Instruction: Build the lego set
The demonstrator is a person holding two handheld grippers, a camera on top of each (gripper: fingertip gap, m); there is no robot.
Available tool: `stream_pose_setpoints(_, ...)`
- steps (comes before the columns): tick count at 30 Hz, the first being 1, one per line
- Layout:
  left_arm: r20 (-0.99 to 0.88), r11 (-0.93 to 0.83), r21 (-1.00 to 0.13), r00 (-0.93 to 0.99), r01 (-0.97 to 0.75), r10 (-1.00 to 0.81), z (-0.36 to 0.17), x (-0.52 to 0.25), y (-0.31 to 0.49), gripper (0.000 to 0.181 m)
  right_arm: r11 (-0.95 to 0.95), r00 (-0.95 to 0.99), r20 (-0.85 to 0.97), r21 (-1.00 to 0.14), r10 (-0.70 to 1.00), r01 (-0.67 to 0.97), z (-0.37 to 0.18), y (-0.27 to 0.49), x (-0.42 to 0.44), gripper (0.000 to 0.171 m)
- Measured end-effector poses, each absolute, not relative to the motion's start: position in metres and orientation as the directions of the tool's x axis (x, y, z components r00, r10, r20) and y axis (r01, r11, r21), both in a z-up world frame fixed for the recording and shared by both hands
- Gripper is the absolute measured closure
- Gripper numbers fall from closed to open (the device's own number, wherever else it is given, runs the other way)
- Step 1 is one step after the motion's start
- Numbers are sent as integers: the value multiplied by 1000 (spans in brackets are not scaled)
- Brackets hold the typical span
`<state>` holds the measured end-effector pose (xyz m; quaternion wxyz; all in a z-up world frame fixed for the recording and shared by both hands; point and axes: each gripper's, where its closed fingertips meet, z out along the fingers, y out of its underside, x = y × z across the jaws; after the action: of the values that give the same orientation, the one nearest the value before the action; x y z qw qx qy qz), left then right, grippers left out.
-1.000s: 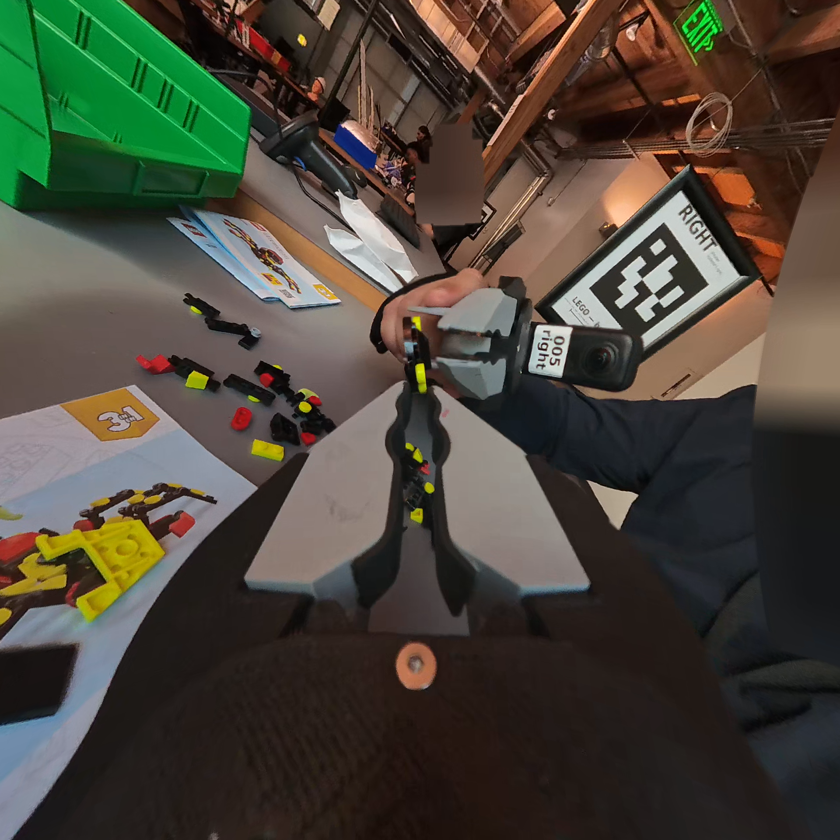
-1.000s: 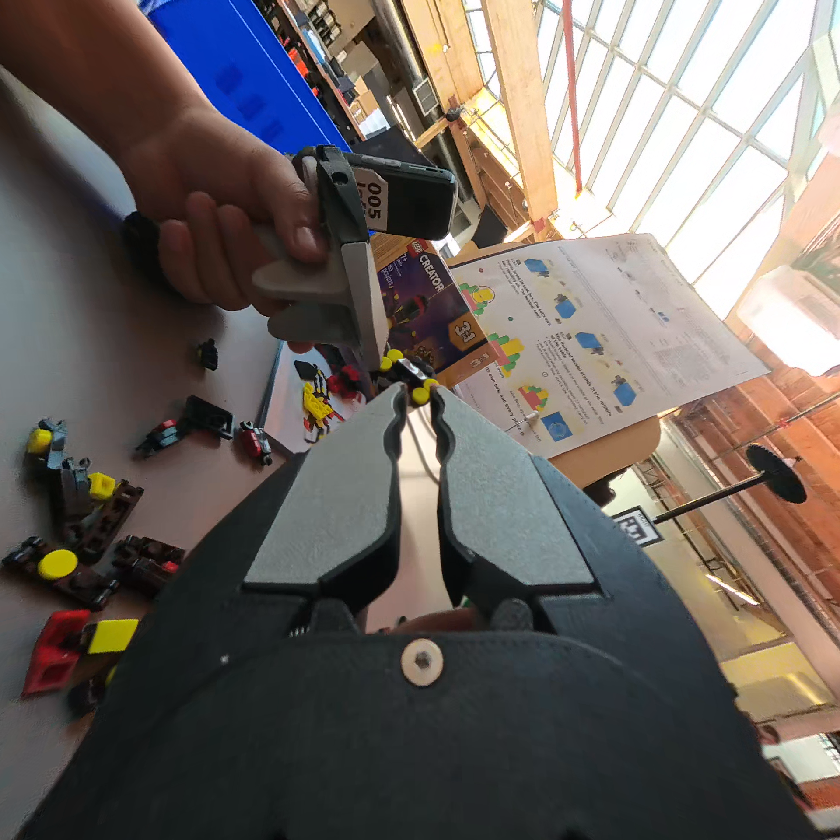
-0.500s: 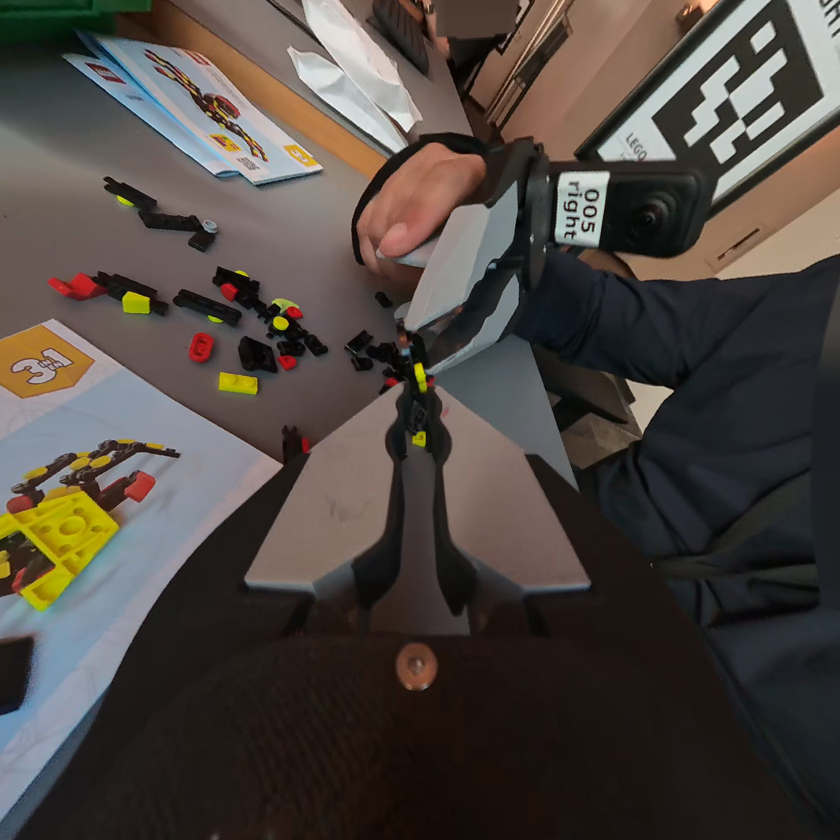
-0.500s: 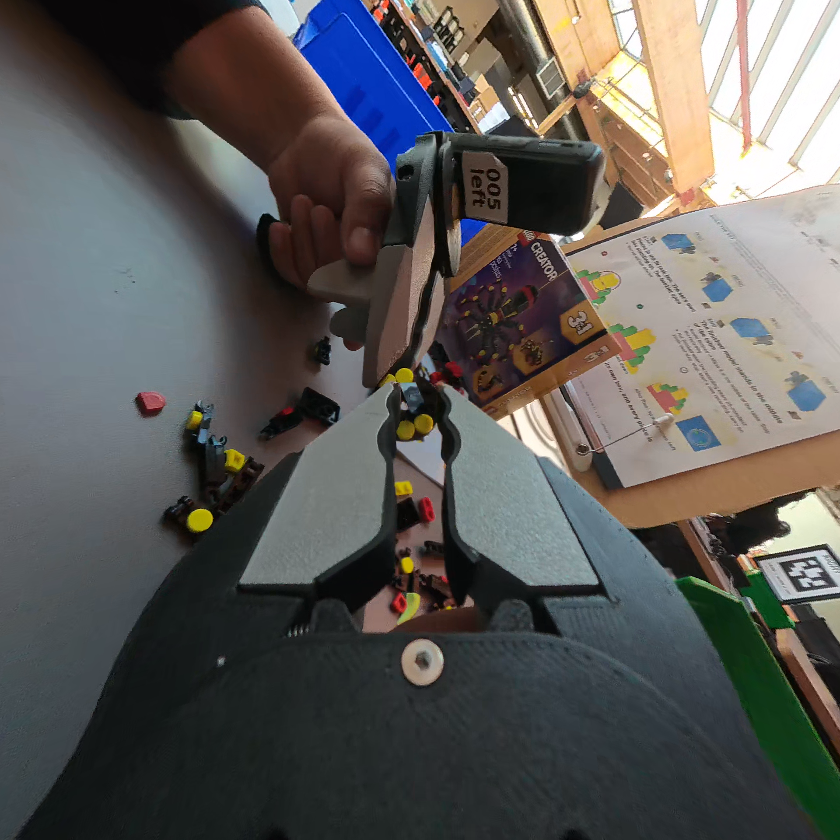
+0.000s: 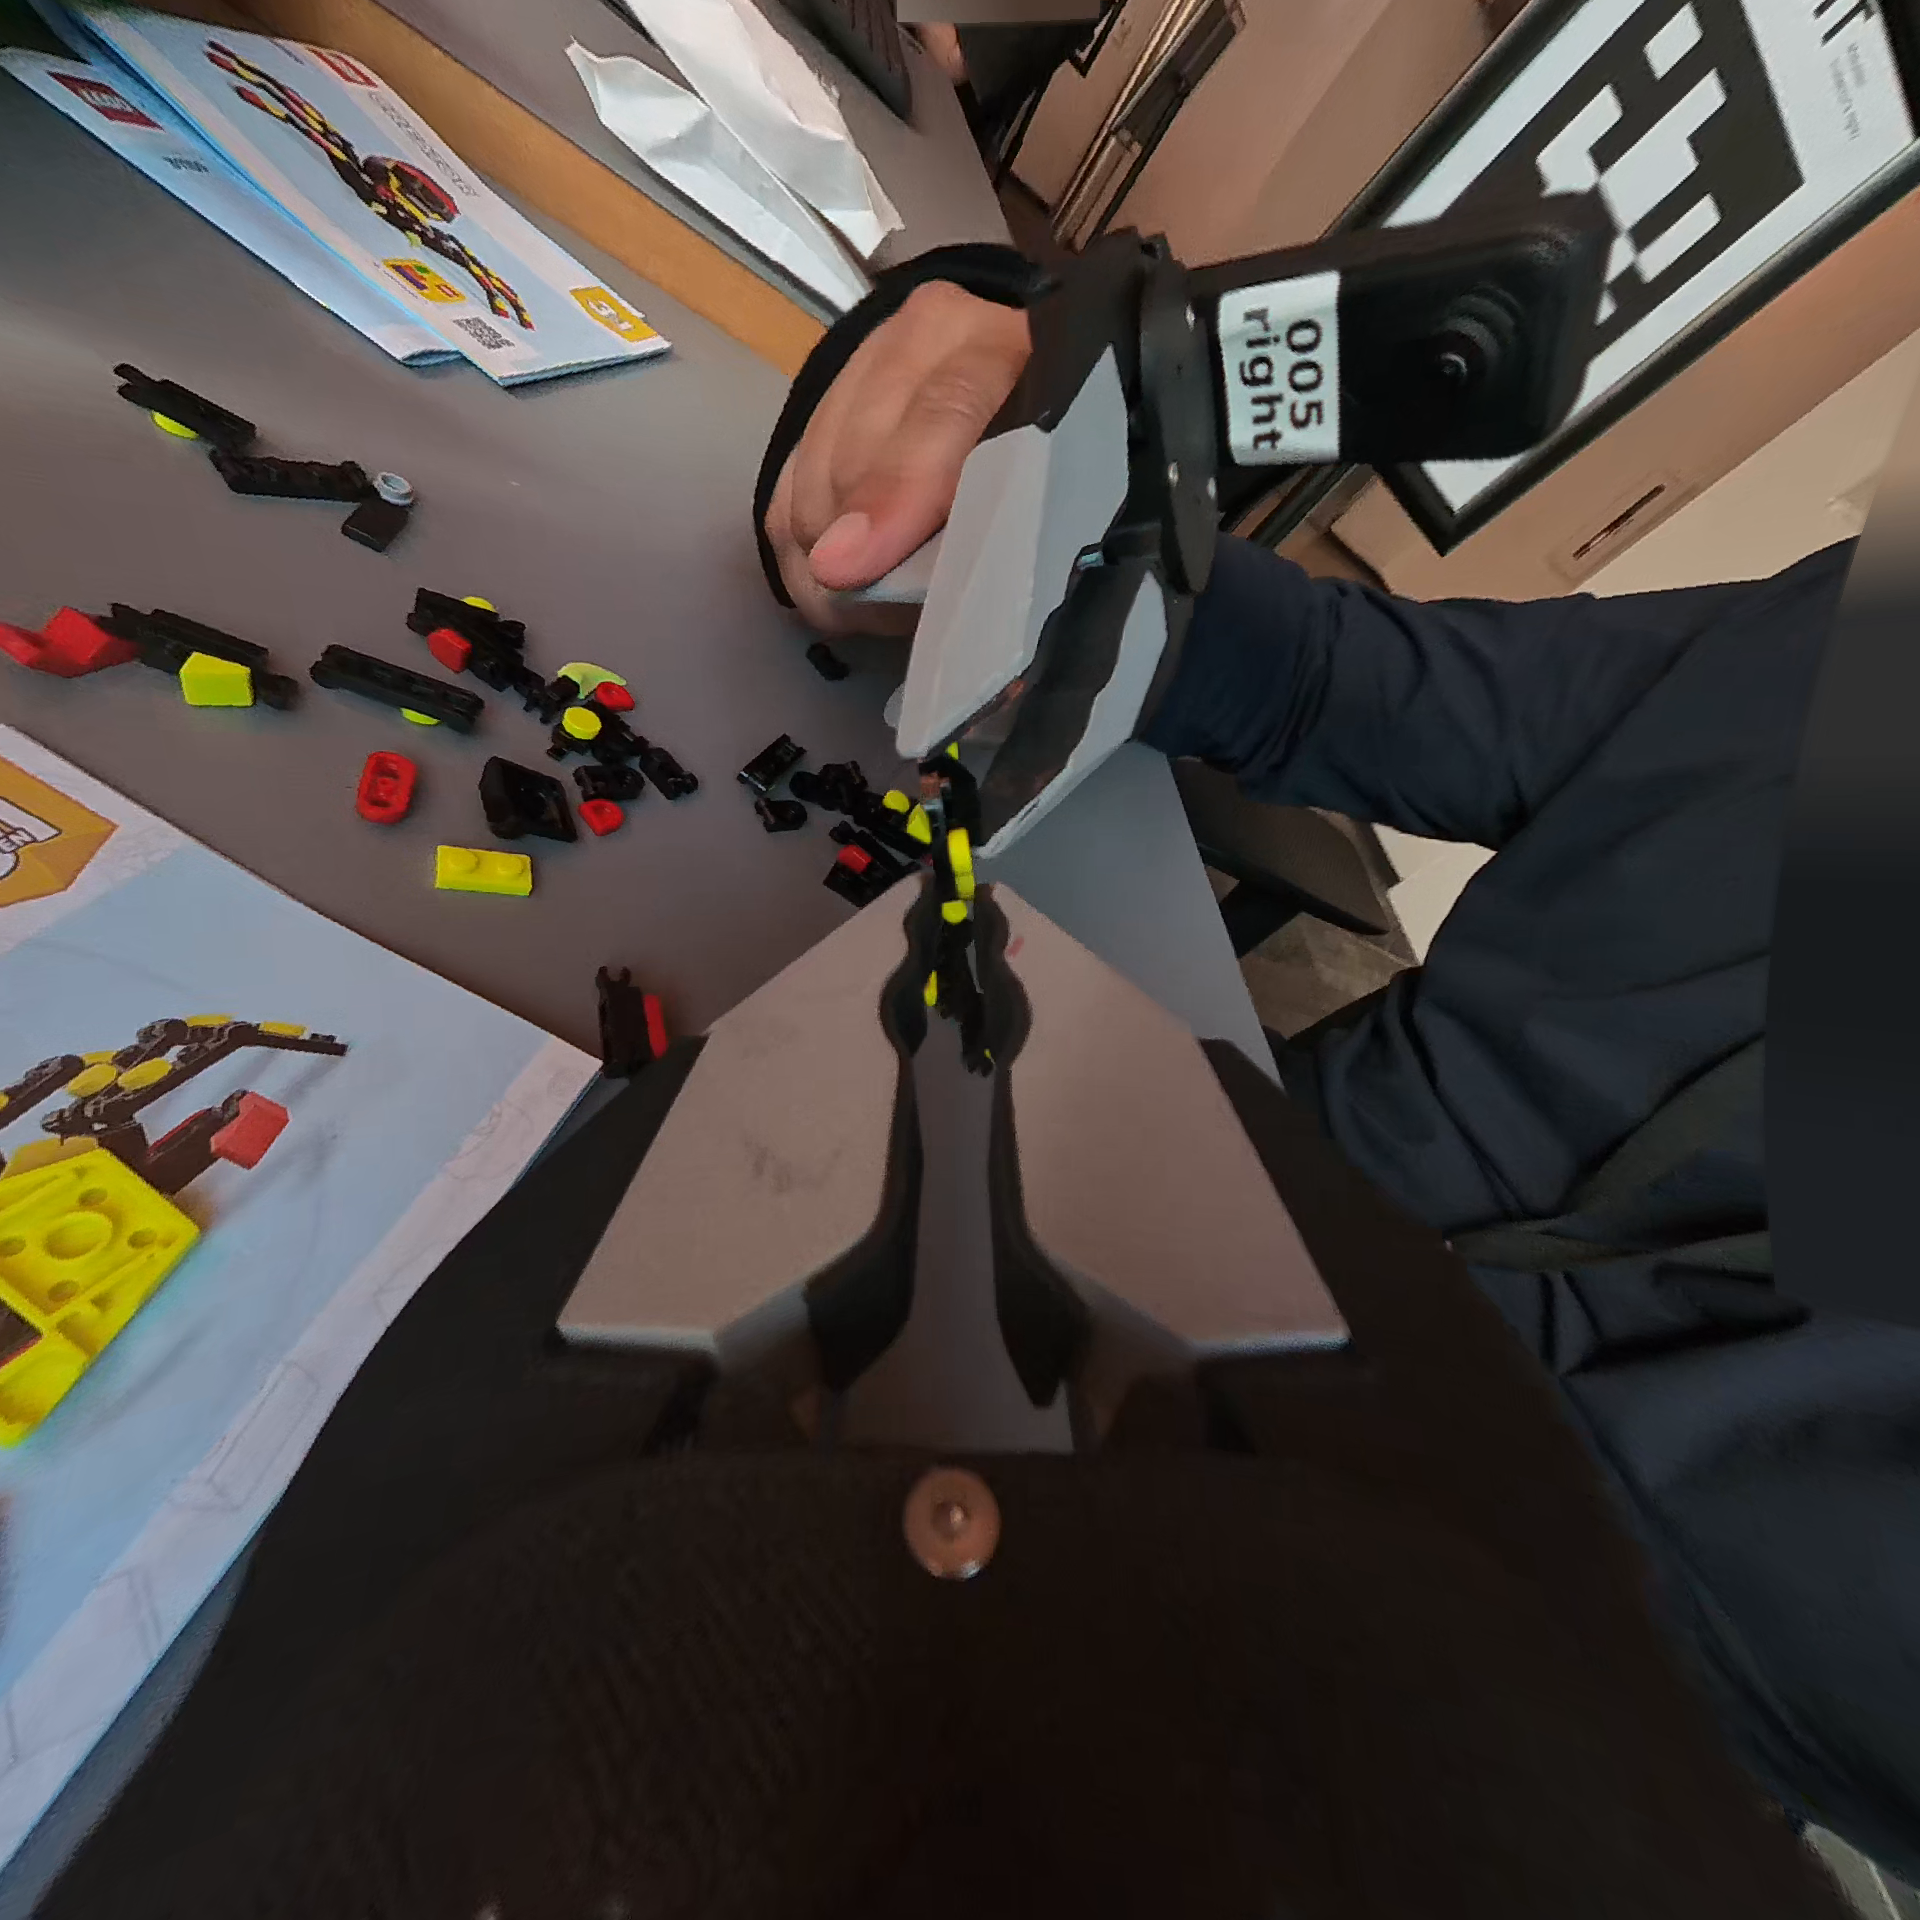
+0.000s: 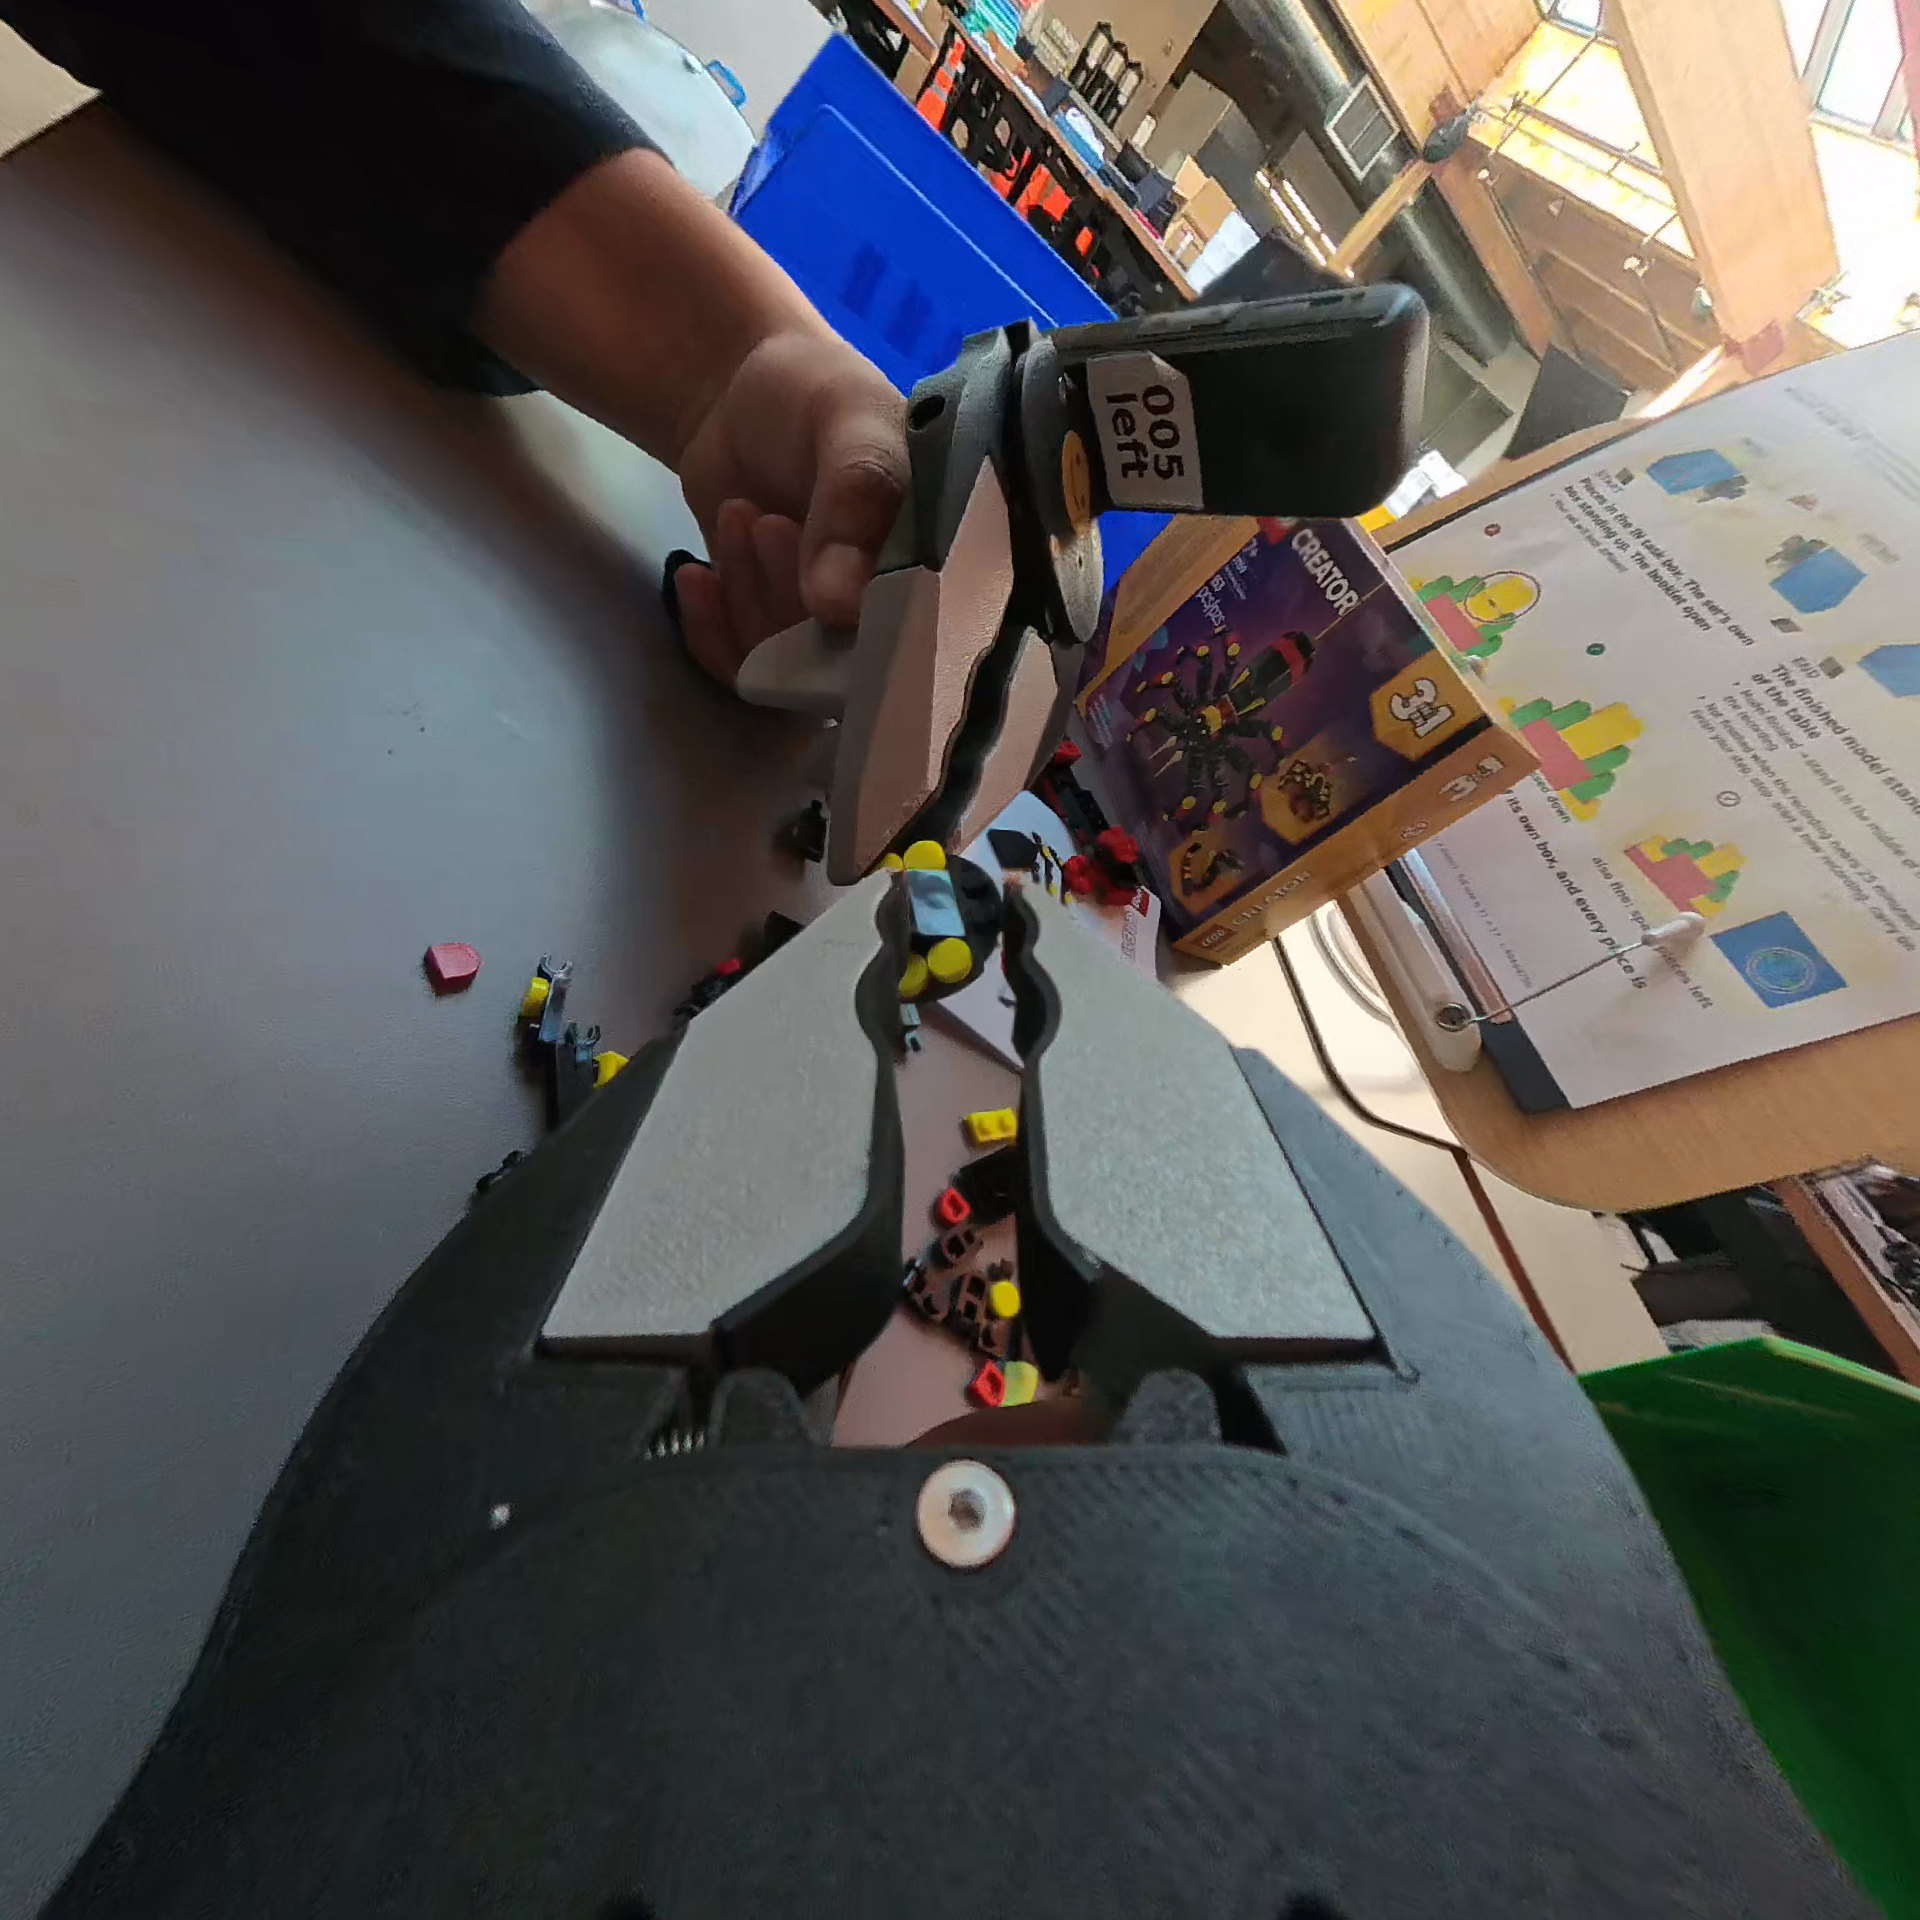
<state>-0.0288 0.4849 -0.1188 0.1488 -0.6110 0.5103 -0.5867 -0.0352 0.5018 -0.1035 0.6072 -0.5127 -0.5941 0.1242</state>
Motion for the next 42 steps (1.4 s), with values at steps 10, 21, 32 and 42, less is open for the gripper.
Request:
stream_pose_setpoints(10,582,-510,-788,-147,-344,-800,-110,-24,502,179,93,402,121,-992,907,90,-70,517,-28,171)
stream_pose_setpoints(21,641,-604,-761,-125,-237,-758,-100,-23,518,178,94,623,242,-961,744,262,-87,562,3,171)
stream_pose_setpoints(32,641,-594,-756,-127,-274,-757,-104,-21,514,178,230,586,455,-879,671,418,-94,561,-6,171)
stream_pose_setpoints(42,642,-593,-754,-126,-282,-756,-105,-21,513,178,239,613,477,-870,630,432,-92,568,3,171)
